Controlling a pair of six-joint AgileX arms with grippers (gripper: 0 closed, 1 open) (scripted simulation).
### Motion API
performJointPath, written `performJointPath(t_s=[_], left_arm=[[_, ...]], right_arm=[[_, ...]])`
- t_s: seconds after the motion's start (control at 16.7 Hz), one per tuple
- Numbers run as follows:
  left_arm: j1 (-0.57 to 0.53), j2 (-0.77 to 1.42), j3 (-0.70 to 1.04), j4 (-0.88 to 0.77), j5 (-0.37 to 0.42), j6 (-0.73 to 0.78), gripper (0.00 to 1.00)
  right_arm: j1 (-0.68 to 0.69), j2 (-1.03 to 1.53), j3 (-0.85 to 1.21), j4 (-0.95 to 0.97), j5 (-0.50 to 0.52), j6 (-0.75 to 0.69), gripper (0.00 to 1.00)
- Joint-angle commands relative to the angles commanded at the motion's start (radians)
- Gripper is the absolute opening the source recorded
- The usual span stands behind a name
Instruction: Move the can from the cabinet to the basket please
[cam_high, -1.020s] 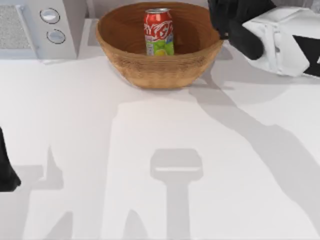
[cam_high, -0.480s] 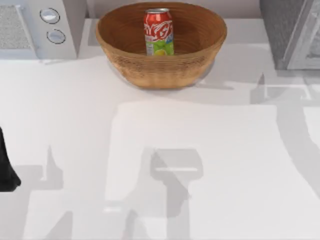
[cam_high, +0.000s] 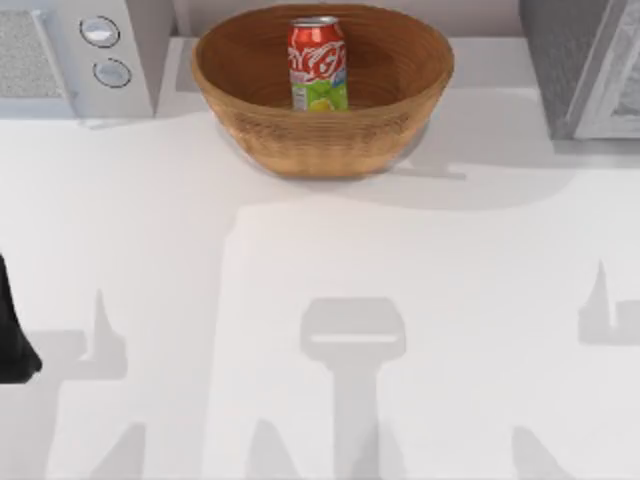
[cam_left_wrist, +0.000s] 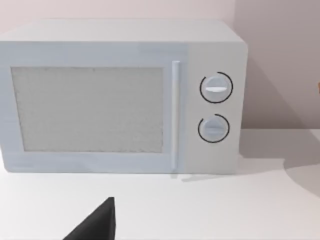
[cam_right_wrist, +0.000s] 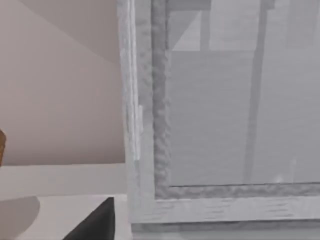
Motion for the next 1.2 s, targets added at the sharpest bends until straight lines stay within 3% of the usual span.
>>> performJointPath(t_s=[0.3, 0.78, 0.96, 1.2], left_arm=[[0.000, 0.000, 0.000, 0.000, 0.000, 0.000, 1.00], [0.000, 0.000, 0.000, 0.000, 0.000, 0.000, 1.00], [0.000, 0.000, 0.000, 0.000, 0.000, 0.000, 1.00], [0.000, 0.000, 0.000, 0.000, 0.000, 0.000, 1.00]], right_arm=[[-0.056, -0.206, -0.183, -0.034, -0.092, -0.012, 1.00], [-0.065, -0.199, -0.186, -0.023, -0.106, -0.012, 1.00], [-0.138, -0.103, -0.154, 0.068, -0.186, -0.010, 1.00], [-0.322, 0.163, -0.088, 0.284, -0.368, -0.005, 1.00]])
